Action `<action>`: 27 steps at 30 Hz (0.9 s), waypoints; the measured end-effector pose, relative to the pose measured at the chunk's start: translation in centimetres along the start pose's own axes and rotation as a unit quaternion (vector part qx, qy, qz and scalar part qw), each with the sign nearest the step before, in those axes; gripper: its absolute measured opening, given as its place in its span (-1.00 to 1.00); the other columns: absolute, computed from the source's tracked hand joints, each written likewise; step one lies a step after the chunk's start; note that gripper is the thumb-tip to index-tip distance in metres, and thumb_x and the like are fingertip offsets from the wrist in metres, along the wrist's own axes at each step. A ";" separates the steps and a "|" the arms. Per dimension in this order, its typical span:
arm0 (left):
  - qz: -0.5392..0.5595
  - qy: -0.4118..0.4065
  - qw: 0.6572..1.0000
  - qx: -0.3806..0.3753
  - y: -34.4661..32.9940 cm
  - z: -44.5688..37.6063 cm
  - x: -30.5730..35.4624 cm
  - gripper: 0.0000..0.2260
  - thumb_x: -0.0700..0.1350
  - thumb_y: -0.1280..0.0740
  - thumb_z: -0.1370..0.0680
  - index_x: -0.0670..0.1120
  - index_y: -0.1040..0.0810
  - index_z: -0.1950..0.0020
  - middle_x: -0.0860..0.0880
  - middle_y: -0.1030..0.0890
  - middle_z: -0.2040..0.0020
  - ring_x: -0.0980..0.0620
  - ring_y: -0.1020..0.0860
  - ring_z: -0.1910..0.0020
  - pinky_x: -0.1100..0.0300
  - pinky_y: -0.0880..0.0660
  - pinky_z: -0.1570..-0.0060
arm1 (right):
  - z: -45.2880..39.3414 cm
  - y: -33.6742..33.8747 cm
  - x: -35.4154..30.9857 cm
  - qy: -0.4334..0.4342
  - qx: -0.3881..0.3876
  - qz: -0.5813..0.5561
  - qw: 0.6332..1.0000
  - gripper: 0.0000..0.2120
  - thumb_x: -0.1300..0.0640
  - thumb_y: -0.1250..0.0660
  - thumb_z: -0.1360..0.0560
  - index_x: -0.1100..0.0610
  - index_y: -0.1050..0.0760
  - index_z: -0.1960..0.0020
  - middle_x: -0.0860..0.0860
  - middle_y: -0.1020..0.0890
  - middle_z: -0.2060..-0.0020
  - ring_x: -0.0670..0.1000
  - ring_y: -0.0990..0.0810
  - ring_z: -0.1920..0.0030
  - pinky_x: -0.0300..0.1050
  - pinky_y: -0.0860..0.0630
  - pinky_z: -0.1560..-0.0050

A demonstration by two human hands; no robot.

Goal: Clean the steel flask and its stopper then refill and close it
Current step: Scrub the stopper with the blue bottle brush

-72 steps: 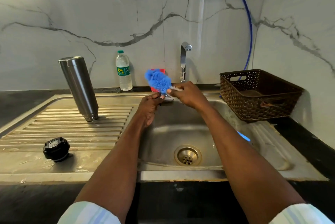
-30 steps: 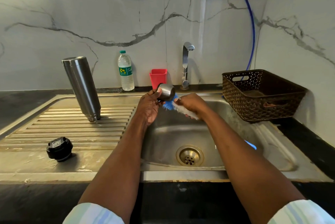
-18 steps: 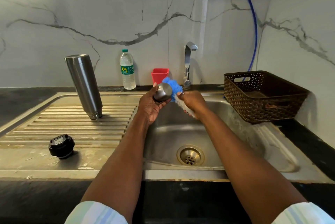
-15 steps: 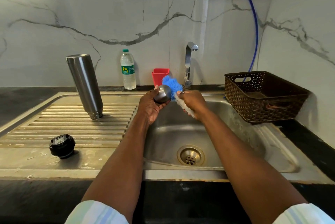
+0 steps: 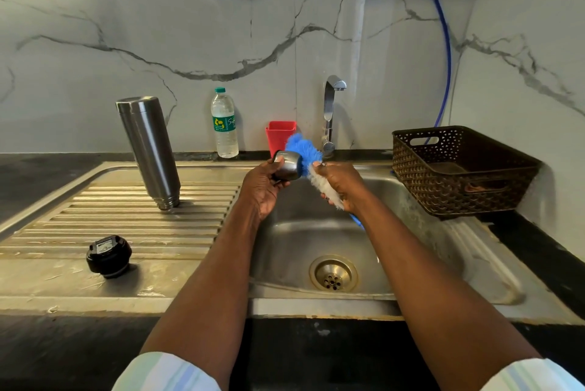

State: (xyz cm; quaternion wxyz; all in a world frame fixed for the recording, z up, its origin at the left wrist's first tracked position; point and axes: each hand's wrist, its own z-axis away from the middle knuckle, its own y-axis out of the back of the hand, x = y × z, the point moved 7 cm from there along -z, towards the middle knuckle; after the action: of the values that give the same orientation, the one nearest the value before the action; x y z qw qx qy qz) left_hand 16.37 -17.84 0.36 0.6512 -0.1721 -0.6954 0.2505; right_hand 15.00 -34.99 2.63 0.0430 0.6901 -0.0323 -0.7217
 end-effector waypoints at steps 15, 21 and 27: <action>0.060 0.007 0.998 -0.032 -0.2 0.2 0.1 -0.68 -0.18 -0.42 -0.38 -0.17 -0.53 -0.11 -0.17 -0.66 -0.01 -0.08 -0.66 0.06 0.08 -0.59 0.08 | 0.0 0.1 -0.4 0.010 -0.005 0.014 1.000 -0.78 0.04 -0.34 -0.57 0.17 -0.58 -0.09 0.10 -0.60 0.31 0.01 -0.48 0.46 -0.29 -0.33 0.55; 0.036 0.014 0.999 -0.038 -0.4 0.1 0.0 -0.88 -0.24 -0.36 -0.54 -0.17 -0.58 -0.07 -0.13 -0.70 0.07 -0.05 -0.66 0.07 0.14 -0.57 0.08 | -0.4 0.4 0.1 -0.002 -0.005 0.002 1.000 -0.77 0.05 -0.34 -0.57 0.20 -0.59 -0.08 0.15 -0.62 0.26 0.04 -0.49 0.45 -0.28 -0.32 0.52; 0.082 0.028 0.996 -0.025 0.2 0.0 -0.1 -0.82 -0.29 -0.36 -0.55 -0.30 -0.53 -0.14 -0.27 -0.68 0.02 -0.17 -0.69 0.04 -0.03 -0.61 -0.09 | -0.4 0.6 -1.2 0.031 0.020 -0.021 0.999 -0.78 0.06 -0.35 -0.57 0.22 -0.61 -0.06 0.08 -0.58 0.37 -0.06 -0.48 0.57 -0.33 -0.30 0.58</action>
State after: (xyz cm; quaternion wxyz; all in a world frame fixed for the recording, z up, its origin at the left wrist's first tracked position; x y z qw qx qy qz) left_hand 16.38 -17.73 0.16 0.6432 -0.2522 -0.6663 0.2806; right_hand 15.44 -35.47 3.85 0.0151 0.7136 -0.0313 -0.6997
